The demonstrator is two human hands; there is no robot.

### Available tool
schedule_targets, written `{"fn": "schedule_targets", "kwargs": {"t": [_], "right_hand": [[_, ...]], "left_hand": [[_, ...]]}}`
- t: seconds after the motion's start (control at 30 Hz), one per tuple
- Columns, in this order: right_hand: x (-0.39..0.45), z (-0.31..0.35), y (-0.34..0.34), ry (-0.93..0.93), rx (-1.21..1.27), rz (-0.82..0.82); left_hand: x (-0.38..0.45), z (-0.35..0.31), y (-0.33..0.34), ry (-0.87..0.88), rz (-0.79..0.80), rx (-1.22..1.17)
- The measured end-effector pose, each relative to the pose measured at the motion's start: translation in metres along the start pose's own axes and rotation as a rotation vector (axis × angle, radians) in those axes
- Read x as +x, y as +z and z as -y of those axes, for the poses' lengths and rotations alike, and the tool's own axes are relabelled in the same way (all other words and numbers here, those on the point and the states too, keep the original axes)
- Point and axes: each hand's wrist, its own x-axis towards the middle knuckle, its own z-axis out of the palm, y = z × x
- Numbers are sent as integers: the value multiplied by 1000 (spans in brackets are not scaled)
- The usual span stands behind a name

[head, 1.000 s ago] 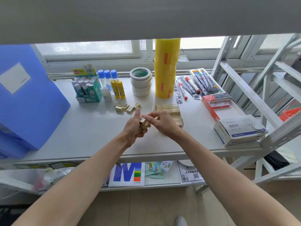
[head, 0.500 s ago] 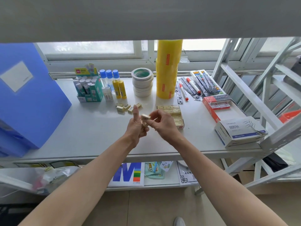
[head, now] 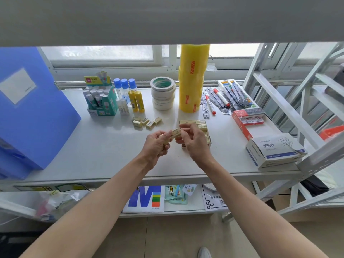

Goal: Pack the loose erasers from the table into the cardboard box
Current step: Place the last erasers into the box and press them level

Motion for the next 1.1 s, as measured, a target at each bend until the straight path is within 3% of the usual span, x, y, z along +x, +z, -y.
{"fn": "schedule_targets", "kwargs": {"t": [0.47,0.67,0.9,1.1], "right_hand": [[1,-4,-9,20,-11,54],[6,-10,-24,7,-210,106],[26,-24,-46,-43,-477,-104],[43,-32,-37,7,-555,-31]], "left_hand": [[8,7,1,-16,21,73],[15,11,5,-36,3,173],[25,14,21,-24,-101,307],[33,21,28,19,-122,491]]}}
